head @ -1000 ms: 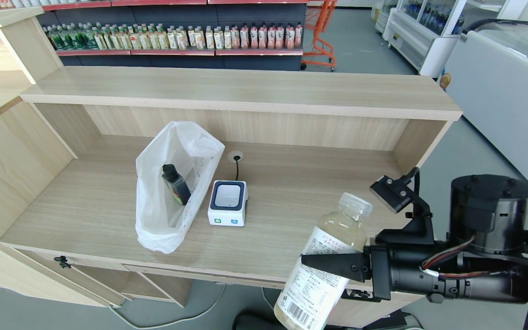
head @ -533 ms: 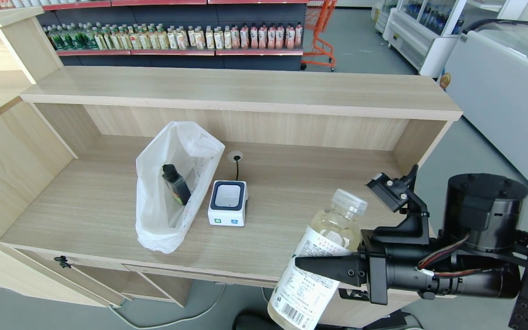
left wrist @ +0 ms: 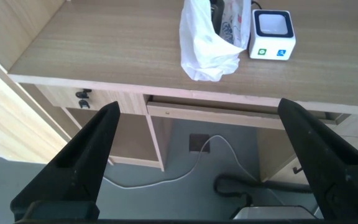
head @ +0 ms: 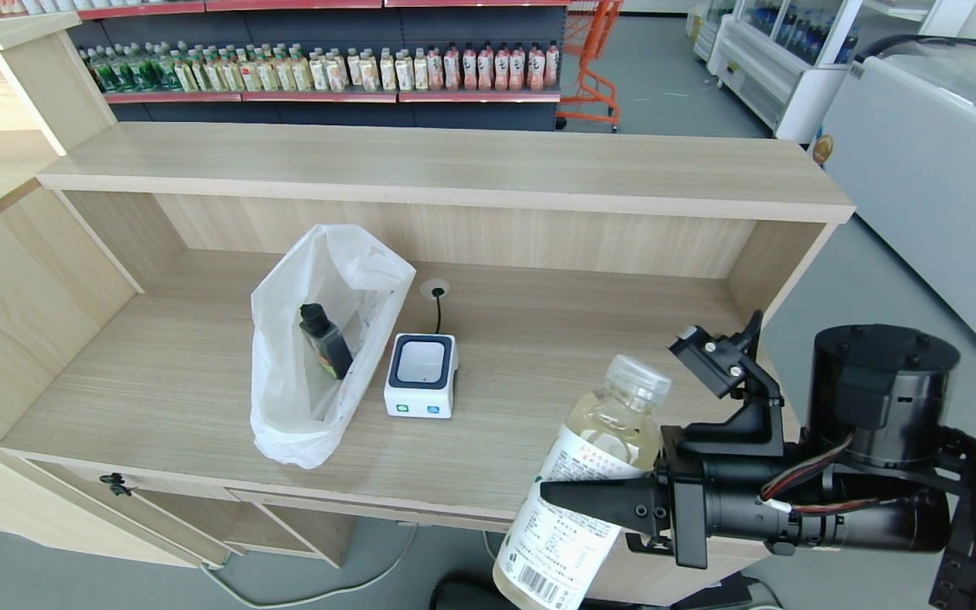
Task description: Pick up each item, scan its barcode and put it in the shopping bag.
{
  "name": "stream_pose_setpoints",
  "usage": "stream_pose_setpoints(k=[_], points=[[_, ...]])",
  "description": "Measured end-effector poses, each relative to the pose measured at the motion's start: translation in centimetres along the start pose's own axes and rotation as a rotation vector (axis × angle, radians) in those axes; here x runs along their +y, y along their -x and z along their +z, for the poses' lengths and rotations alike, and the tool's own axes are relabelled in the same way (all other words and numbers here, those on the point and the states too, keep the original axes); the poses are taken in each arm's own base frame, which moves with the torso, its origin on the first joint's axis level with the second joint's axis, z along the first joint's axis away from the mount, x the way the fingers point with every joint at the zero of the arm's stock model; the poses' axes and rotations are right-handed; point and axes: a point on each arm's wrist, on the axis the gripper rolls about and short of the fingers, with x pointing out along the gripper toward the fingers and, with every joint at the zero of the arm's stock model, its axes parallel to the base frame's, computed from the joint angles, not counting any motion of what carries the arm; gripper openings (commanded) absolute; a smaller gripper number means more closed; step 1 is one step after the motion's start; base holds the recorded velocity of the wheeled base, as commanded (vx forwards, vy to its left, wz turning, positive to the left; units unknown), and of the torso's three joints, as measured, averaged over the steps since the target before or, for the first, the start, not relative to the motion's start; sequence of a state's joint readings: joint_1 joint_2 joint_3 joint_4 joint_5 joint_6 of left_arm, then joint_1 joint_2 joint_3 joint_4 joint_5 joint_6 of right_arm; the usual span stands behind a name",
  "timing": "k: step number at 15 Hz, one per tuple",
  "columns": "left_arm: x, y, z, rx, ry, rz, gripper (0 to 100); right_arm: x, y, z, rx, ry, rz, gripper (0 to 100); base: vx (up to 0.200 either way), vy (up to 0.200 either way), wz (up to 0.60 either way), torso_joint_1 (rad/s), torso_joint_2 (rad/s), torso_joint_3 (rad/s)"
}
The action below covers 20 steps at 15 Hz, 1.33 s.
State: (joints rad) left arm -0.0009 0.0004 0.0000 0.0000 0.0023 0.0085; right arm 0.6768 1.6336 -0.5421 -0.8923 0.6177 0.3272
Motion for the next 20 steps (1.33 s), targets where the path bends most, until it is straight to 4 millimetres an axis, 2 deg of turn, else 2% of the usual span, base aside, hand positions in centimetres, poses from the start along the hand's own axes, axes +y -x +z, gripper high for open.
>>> stream_pose_setpoints(k=[10,12,14,17,19,20], points=[[0.0,0.0,0.0,0.0,0.0,0.0,100,-0.1,0.0,0.5,-0.022,0.012,-0.01,0,0.0,0.0,0.0,0.0,0.0,0.0],[0.0,0.0,0.0,0.0,0.0,0.001,100,0.0,0.4,0.9,-0.058,0.048,-0.076,0,0.0,0.0,0.0,0.0,0.0,0.0],[0.0,0.0,0.0,0.0,0.0,0.001,100,-0.7,1.6,1.2,-0.087,0.209,-0.22,0,0.0,0.0,0.0,0.0,0.0,0.0],[0.0,0.0,0.0,0.0,0.0,0.0,100,-2.9,3.9,3.0,-0.104,0.5,-0.399,0,0.0,0.0,0.0,0.0,0.0,0.0],[0.0,0.0,0.0,0.0,0.0,0.0,100,-4.9,6.4,3.9,-0.051,0.781,-0.554,0,0.0,0.0,0.0,0.0,0.0,0.0],[0.0,0.0,0.0,0.0,0.0,0.001,100,-5.6,7.6,4.3,-0.032,0.843,-0.627,0,0.0,0.0,0.0,0.0,0.0,0.0]])
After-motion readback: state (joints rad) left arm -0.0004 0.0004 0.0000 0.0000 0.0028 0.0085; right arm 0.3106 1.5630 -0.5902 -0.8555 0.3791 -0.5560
